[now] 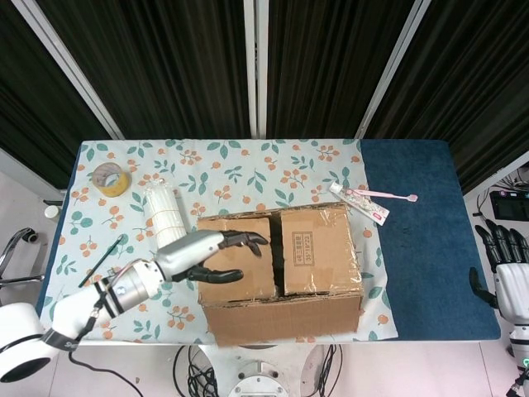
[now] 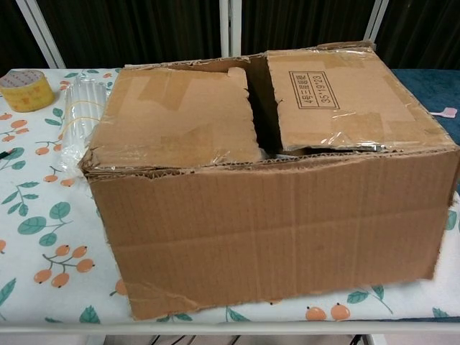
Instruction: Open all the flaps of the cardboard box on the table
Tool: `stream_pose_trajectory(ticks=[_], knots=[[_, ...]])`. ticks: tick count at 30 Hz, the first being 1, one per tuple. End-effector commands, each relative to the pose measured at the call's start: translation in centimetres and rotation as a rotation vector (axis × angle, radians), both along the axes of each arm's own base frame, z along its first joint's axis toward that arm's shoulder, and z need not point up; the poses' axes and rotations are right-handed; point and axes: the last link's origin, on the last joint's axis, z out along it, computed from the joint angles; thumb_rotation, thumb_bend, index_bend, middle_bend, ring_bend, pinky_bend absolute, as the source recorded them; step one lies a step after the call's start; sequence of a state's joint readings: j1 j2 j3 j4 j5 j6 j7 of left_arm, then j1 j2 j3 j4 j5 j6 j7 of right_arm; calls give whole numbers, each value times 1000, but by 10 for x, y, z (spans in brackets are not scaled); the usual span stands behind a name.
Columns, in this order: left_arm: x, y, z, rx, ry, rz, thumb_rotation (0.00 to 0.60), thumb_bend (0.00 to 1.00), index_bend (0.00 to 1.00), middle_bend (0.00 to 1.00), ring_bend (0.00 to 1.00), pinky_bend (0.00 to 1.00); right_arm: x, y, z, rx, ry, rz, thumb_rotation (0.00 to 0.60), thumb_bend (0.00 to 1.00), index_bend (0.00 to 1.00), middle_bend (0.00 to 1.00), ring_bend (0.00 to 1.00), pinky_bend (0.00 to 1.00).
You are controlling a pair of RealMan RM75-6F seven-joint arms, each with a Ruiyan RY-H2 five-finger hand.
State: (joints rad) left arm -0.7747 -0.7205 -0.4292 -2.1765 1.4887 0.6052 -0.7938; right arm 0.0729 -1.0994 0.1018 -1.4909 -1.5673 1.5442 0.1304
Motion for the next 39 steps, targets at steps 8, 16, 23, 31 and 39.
stream_pose_trajectory(ticks=[8,16,23,31,39], knots=[[-187,-2,69,793,408,420,424,96,152,179,129,211,110,-45,4,198,55,478,600,736,9,48,0,0],[-255,-47,56,877,567,507,436,97,152,162,115,210,197,-81,-45,493,210,665,600,961,285,171,0,0],[-277,-72,41,831,523,502,358,111,153,152,104,209,226,-99,-88,656,318,669,600,995,333,200,0,0],[-283,-80,40,836,501,517,346,113,153,150,104,209,246,-102,-119,713,329,721,600,995,333,202,0,0],[-286,-83,38,819,498,522,345,112,153,150,104,209,245,-103,-132,746,360,717,600,995,402,248,0,0]])
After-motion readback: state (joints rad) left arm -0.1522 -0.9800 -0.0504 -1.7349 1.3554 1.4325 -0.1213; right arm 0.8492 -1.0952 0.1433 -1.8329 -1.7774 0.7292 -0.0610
